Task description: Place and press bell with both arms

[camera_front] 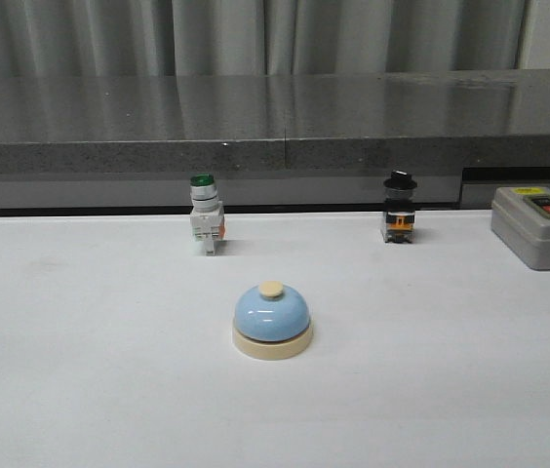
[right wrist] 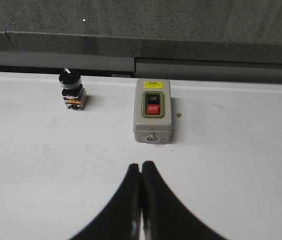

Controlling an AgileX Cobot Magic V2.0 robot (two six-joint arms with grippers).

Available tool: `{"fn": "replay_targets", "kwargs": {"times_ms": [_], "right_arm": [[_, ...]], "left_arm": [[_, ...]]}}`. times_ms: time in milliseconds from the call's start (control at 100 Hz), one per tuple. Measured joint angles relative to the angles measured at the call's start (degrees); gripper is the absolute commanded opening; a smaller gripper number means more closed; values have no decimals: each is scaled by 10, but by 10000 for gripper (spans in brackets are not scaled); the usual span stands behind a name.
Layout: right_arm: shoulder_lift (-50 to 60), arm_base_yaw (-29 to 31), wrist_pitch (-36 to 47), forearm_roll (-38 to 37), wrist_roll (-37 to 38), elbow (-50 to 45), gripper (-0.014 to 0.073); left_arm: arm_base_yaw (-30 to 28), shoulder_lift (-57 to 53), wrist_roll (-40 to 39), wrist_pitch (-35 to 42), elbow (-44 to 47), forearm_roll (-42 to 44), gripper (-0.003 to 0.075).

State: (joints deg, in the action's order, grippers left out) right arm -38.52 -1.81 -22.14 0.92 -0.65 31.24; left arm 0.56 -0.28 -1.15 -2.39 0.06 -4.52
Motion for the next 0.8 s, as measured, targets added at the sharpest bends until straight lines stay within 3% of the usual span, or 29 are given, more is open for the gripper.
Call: {"fn": "replay_targets", "kwargs": {"times_ms": [270, 800], "right_arm": [[-158, -29, -93, 22, 0, 149, -60], [-458, -227, -220, 38, -1, 389, -60]], "left_arm": [[0, 0, 0, 0, 0, 0, -20], [0, 0, 0, 0, 0, 0, -20]]}}
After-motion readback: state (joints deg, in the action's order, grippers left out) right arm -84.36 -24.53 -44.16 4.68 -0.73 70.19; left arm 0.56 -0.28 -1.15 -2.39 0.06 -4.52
